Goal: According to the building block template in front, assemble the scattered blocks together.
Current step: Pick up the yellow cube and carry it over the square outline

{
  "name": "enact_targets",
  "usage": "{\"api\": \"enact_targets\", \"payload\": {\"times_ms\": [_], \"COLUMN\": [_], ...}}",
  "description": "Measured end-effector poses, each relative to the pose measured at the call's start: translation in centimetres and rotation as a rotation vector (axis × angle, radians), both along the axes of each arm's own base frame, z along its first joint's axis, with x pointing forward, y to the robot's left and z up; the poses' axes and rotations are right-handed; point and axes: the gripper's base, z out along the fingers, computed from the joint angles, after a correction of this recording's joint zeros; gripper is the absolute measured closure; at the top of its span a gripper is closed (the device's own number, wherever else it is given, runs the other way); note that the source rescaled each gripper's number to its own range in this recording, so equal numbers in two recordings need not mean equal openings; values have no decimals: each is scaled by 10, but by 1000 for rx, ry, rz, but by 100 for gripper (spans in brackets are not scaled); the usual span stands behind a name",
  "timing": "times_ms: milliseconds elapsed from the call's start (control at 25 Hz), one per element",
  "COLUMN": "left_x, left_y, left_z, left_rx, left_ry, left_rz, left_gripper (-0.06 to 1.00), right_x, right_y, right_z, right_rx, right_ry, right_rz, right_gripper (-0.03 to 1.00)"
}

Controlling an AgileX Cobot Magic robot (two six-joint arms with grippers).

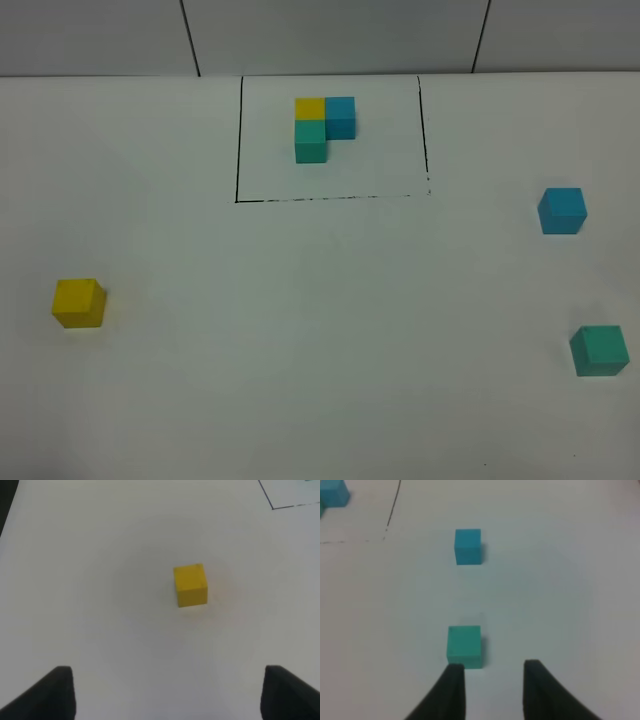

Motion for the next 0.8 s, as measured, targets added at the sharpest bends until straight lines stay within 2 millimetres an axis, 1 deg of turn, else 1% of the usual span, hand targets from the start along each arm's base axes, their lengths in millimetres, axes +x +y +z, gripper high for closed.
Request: {"api": "enact_targets", "payload": {"times_ms": [560,680,800], "left_x": [2,9,25], "left_y": [0,2,4], "left_z": [1,14,33], "left_rx": [0,18,38], "left_ry": [5,1,30], "left_rz": [0,11,34], "left_gripper": [23,24,24], "right_x": [0,0,0], "right_y": [0,0,0], "right_z": [0,0,0], "right_rx": [0,0,0], "right_ry": [0,0,0], "right_rz": [0,0,0], "right_gripper": [97,97,97]}}
